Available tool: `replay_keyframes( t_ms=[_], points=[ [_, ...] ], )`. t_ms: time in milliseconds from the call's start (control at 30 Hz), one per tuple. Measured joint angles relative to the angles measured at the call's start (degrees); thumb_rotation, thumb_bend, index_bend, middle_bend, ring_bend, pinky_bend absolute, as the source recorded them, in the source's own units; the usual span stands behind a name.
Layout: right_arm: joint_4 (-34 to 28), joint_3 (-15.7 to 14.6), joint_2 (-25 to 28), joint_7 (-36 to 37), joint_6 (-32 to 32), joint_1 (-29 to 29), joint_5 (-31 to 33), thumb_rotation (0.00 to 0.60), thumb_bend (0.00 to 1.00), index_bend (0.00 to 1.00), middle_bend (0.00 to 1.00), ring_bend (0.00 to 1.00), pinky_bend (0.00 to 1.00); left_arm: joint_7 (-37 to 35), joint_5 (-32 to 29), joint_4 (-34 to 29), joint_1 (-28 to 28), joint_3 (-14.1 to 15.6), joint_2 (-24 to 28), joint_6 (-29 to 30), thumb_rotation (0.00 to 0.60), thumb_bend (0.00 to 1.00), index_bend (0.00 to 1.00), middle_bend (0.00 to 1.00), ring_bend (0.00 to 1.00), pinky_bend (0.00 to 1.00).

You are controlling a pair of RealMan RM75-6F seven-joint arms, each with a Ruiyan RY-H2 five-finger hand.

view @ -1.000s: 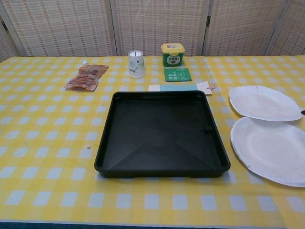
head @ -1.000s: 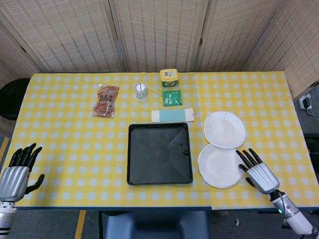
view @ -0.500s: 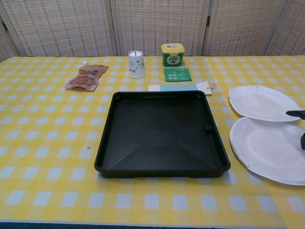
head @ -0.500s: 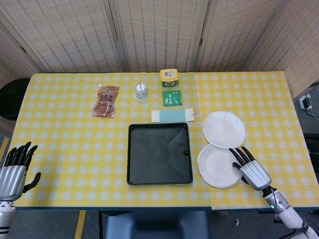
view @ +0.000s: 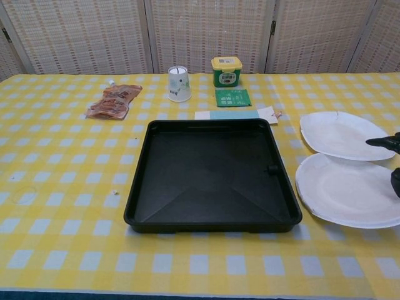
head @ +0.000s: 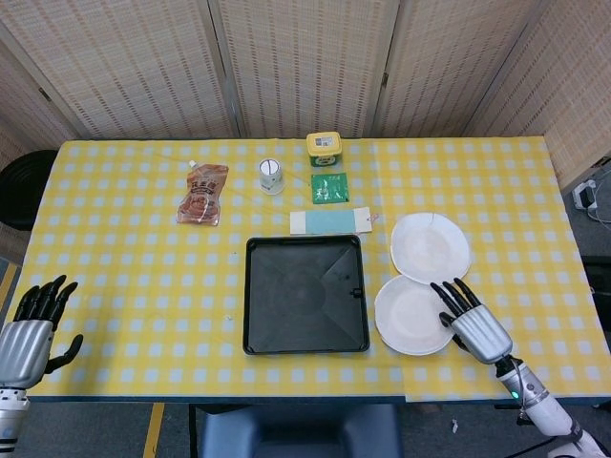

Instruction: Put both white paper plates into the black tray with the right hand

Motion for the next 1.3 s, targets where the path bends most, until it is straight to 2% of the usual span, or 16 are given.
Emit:
replay_keyframes(
  t_ms=[267, 467, 600, 733, 967, 1300],
  points=[
    [-0.5, 0.6, 0.3, 1.3, 6.4, -0.1, 0.3, 0.600, 0.50, 0.69, 0.11, 0.07, 0.00, -0.7, 0.7, -0.2, 0.3, 0.2, 0.5, 0.7, 0.600, 0.42, 0.00, 0.00, 0.00, 0.00],
    [-2.1, 1.7, 0.7, 0.7, 15.9, -0.7, 0.4, 0.600, 0.50, 0.69, 0.11, 0.07, 0.00, -1.5, 1.1, -0.5, 0.2, 0.5, 0.8, 0.4, 0.600, 0.42, 0.00, 0.00, 0.00, 0.00],
    [-4.9, 2.7, 1.5, 0.0, 22.3, -0.8, 0.4, 0.600, 0.50, 0.69, 0.11, 0.08, 0.00, -1.3, 1.3, -0.5, 0.3, 0.4, 0.8, 0.8, 0.600, 0.42, 0.00, 0.00, 0.00, 0.00],
    [-8.8, 3.7, 2.5, -2.1, 25.2, 0.4, -0.1, 0.600, 0.50, 0.69, 0.11, 0.08, 0.00, -2.5, 2.5, -0.3, 0.5, 0.6, 0.9, 1.8, 0.600, 0.42, 0.00, 0.00, 0.00, 0.00],
    [-15.7, 4.3, 3.7, -7.4, 24.0, 5.3, -2.0, 0.600, 0.50, 0.69, 0.11, 0.08, 0.00, -3.5, 1.5, -0.5, 1.0, 0.4, 1.8, 2.1, 0.600, 0.42, 0.00, 0.00, 0.00, 0.00],
    [-20.3, 5.2, 0.8, -12.4, 11.6, 15.4, -4.2, 0.600, 0.50, 0.69, 0.11, 0.08, 0.00, -4.5, 0.5, -0.4, 1.2, -0.2, 2.3, 2.2, 0.600, 0.42, 0.00, 0.00, 0.00, 0.00]
  ],
)
